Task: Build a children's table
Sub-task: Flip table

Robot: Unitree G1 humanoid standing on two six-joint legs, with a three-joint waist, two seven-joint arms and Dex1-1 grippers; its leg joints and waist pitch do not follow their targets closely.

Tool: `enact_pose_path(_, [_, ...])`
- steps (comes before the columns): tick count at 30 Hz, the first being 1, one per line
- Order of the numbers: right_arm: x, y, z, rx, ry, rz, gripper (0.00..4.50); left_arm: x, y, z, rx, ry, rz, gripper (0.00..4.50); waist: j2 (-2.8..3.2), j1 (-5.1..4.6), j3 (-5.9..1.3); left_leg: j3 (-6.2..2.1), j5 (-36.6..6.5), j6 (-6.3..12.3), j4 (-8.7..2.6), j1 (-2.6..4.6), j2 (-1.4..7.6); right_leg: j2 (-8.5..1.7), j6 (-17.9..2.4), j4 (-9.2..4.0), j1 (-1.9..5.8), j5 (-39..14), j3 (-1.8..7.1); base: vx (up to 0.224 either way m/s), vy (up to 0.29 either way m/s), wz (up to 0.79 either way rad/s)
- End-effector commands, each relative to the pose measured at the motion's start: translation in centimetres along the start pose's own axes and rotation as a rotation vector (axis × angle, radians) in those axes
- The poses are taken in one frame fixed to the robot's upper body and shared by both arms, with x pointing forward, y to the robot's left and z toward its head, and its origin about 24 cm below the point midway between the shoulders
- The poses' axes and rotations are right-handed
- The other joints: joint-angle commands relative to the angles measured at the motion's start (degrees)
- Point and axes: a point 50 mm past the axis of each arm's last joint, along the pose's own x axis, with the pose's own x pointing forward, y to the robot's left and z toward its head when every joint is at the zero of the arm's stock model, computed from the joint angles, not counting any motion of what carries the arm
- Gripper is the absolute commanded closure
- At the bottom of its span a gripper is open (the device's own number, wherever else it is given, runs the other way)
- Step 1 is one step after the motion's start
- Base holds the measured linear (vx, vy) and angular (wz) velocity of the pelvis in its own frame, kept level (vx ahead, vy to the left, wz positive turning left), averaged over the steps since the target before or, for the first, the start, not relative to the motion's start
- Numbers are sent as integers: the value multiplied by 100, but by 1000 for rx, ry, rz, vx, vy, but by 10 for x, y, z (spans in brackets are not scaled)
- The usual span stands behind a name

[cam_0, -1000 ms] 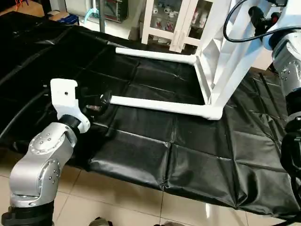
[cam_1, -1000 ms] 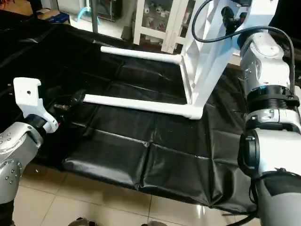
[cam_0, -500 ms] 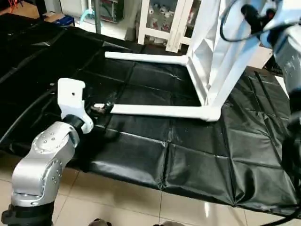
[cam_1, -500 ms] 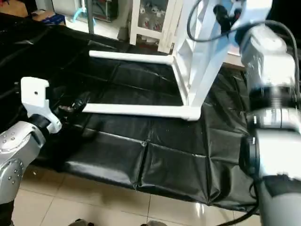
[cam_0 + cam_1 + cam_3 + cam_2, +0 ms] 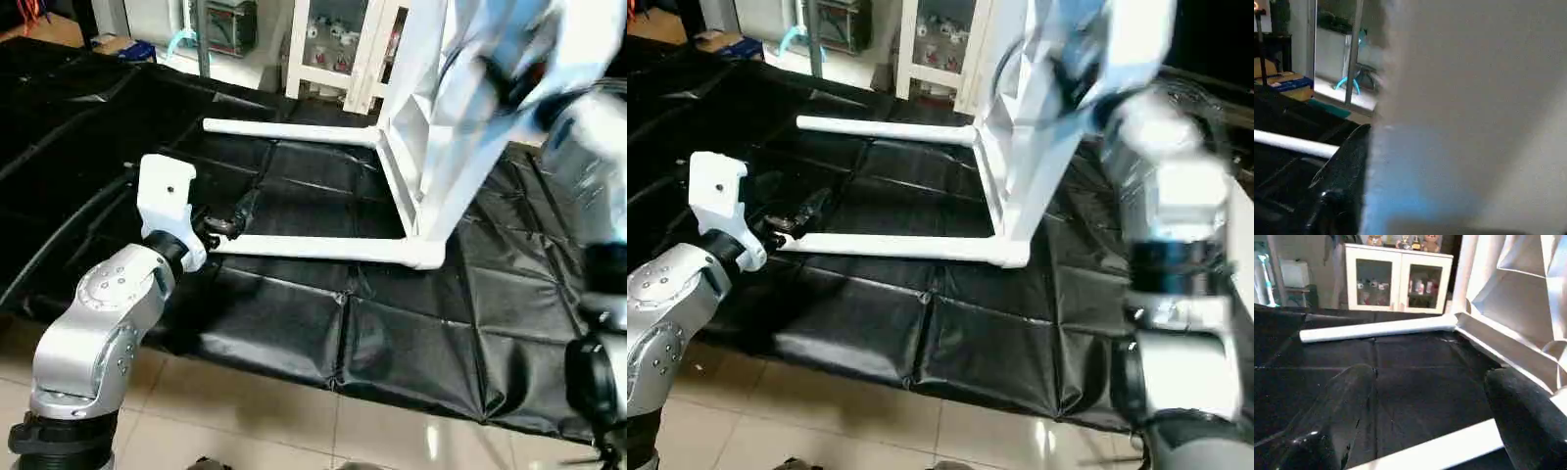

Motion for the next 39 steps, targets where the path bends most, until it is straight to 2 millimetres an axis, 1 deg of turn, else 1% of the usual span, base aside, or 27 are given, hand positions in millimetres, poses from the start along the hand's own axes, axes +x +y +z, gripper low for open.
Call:
enact_pose_path(1, [-9,3,9,-16,-71,-8,117,4,-8,4,21,-16,-54,43,165,4,-439,-138,-840,-475,-430,152,190,-318,-661,-404,228,-786,241,0,0,0])
enact_pose_path(2, [-10,3,8,-19,-75,-10,117,4,-8,4,22,-17,-59,43,153,16,-440,-144,-740,-473,-434,146,195,-323,-641,-394,234,-691,242,0,0,0])
enact_pose_path(3, [-16,5,-2,-23,-65,-11,117,3,-11,4,23,-21,-74,43,164,17,-453,-148,-656,-471,-434,150,194,-321,-660,-372,246,-553,240,0,0,0])
enact_pose_path(4, [-18,5,-7,-21,-55,-8,117,2,-12,4,22,-24,-78,43,164,15,-450,-143,-646,-459,-436,152,194,-315,-664,-375,241,-500,241,0,0,0])
enact_pose_path(5, [-20,6,-12,-17,-47,-6,117,2,-13,4,19,-26,-83,43,164,14,-446,-144,-673,-446,-444,142,192,-317,-679,-375,253,-465,245,0,0,0])
enact_pose_path(6, [-22,9,-18,0,-42,12,117,2,-14,4,17,-34,-96,43,170,18,-449,-145,-694,-441,-446,152,193,-316,-687,-381,251,-473,243,0,0,0])
enact_pose_path(7, [-24,11,-23,22,-42,35,117,1,-16,4,16,-43,-110,43,157,7,-447,-144,-759,-430,-448,148,191,-317,-699,-388,250,-534,245,0,0,0])
enact_pose_path(8, [-26,11,-29,21,-34,36,117,1,-18,4,18,-53,-129,43,160,4,-436,-148,-872,-439,-456,153,197,-324,-693,-408,240,-684,244,0,0,0])
enact_pose_path(9, [-28,11,-35,5,-18,33,117,0,-22,6,21,-65,-158,43,157,6,-440,-149,-902,-445,-456,157,198,-327,-685,-415,243,-732,245,0,0,0])
enact_pose_path(10, [-29,11,-40,-2,-5,31,117,-1,-26,7,19,-74,-194,43,169,7,-433,-153,-954,-462,-458,157,200,-330,-675,-425,238,-824,248,0,0,0])
enact_pose_path(11, [-29,9,-47,2,12,11,117,-2,-34,8,7,-82,-258,43,163,7,-429,-148,-974,-462,-456,161,197,-331,-664,-436,228,-864,248,0,0,0])
enact_pose_path(12, [-29,9,-47,2,12,11,117,-2,-34,8,7,-82,-258,43,157,7,-429,-147,-985,-471,-456,161,200,-335,-663,-430,226,-894,249,0,0,0])
enact_pose_path(13, [-28,5,-51,6,15,-22,117,-4,-44,7,9,-79,-330,43,195,7,-428,-153,-1023,-488,-457,166,199,-336,-664,-427,215,-952,247,0,0,0])
enact_pose_path(15, [-28,4,-53,14,7,-35,117,-5,-49,6,13,-75,-370,43,170,-2,-423,-148,-1087,-495,-459,160,196,-328,-634,-442,211,-1038,247,0,0,0])
enact_pose_path(17, [-28,4,-55,47,-23,-39,117,-8,-56,3,16,-55,-438,43,163,-16,-424,-149,-1136,-490,-458,149,194,-333,-607,-447,204,-1121,249,0,0,0])
enact_pose_path(19, [-28,5,-60,44,-11,-29,117,-10,-59,-1,25,-27,-466,43,182,-22,-423,-153,-1151,-496,-460,163,196,-318,-586,-446,198,-1133,244,0,0,0])
enact_pose_path(24, [-25,5,-65,59,3,-13,117,-10,-54,-4,39,-22,-441,43,185,-33,-414,-154,-1208,-509,-465,161,192,-311,-596,-453,202,-1149,241,0,0,0])
enact_pose_path(26, [-20,5,-70,77,8,-18,117,-11,-52,-4,42,-18,-439,43,186,-29,-419,-155,-1192,-502,-463,158,194,-317,-615,-448,204,-1149,242,0,0,0])
enact_pose_path(27, [-17,6,-71,85,9,-21,117,-11,-52,-4,42,-16,-438,43,160,-28,-417,-154,-1205,-492,-461,153,191,-321,-622,-451,203,-1201,240,0,0,0])
enact_pose_path(29, [-14,8,-72,85,10,-23,117,-11,-51,-5,44,-12,-432,43,168,-34,-424,-153,-1210,-491,-455,155,192,-326,-644,-451,197,-1233,239,0,0,0])
enact_pose_path(33, [-9,10,-73,96,14,-38,117,-12,-49,-5,52,-11,-421,43,177,-36,-427,-151,-1102,-494,-457,151,191,-312,-670,-431,206,-1079,236,0,0,0])
enact_pose_path(34, [-8,11,-73,104,13,-41,141,-12,-49,-5,52,-11,-420,43,178,-33,-425,-150,-1090,-497,-458,154,194,-313,-666,-430,204,-1058,237,0,0,0])
enact_pose_path(35, [-8,11,-73,110,11,-43,141,-12,-49,-5,49,-11,-421,43,102,-29,-428,-141,-1084,-476,-457,152,194,-312,-661,-437,209,-1056,234,0,0,0])
enact_pose_path(36, [-7,11,-73,117,8,-39,149,-13,-49,-5,49,-10,-420,43,142,-11,-428,-151,-1033,-471,-462,147,197,-327,-664,-415,218,-1033,238,0,0,0])
enact_pose_path(38, [-6,13,-74,118,14,-35,166,-14,-49,-6,56,-5,-415,43,147,-15,-425,-145,-1036,-475,-460,154,198,-324,-661,-420,207,-1031,237,0,0,0])
enact_pose_path(39, [-5,13,-75,109,27,-41,180,-14,-48,-6,59,-4,-408,43,141,-12,-429,-144,-988,-461,-460,146,192,-324,-665,-416,217,-997,240,0,0,0])
